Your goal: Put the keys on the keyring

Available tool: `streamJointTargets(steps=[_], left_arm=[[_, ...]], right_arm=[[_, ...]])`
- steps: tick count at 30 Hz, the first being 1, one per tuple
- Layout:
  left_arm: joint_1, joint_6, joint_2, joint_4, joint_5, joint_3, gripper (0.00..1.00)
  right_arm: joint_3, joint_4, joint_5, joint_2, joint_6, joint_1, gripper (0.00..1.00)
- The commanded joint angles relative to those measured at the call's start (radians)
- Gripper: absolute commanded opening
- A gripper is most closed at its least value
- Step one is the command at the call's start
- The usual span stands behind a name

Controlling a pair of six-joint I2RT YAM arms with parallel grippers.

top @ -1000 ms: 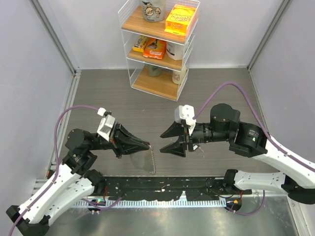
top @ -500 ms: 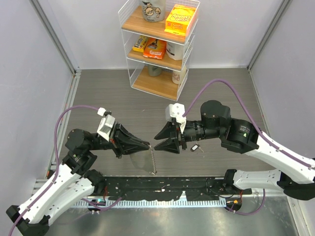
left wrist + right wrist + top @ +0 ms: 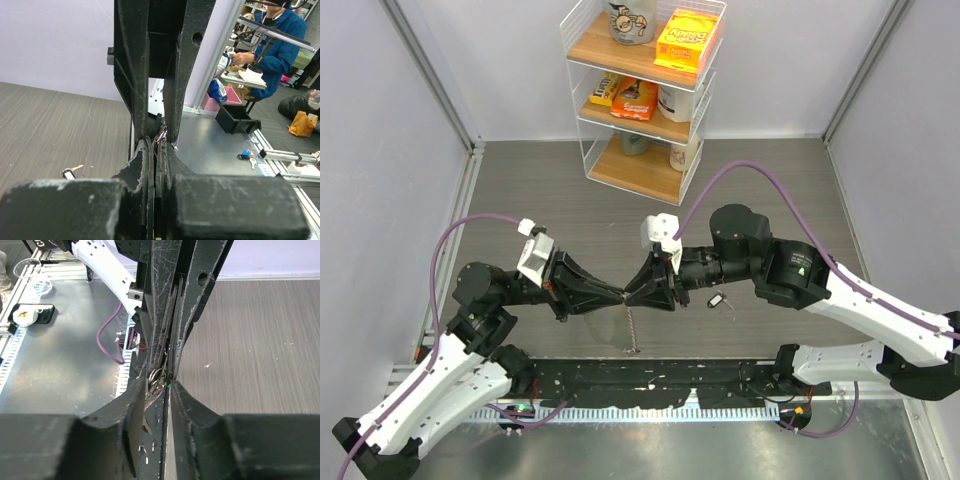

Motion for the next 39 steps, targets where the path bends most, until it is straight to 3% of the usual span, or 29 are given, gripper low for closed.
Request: streamJointTargets(steps=[1,5,10,20,33,39], left_arm=[[-0.005,-0.002,-0.008,0.055,-0.017,0.010,0.00],[-0.005,-0.002,-0.009,0.055,-0.013,0.010,0.00],[-0.005,-0.002,-0.011,0.055,-0.009,0.007,0.00],[-0.005,-0.005,-0.017,0.055,-0.007,0.004,0.00],[-0.006,-0.010,-0.019,0.060,0.003,0.006,0.00],[-0.006,-0.016,-0.017,0.069,0.016,0.004,0.00]], right_arm=[[0.055,0.030,-0.006,-0.002,-0.009,0.011,0.29],[0.057,0.030,0.000,-0.004,-0.011,0.017,0.16],[0.055,0.039,-0.002,-0.012,-0.003,0.022,0.22],[0.057,0.050,0.001,-0.010,0.006,0.023,0.26],[0.054,0.062,0.005,-0.010,0.007,0.031,0.06],[0.049,0.074,-0.002,-0.015,0.011,0.033,0.05]])
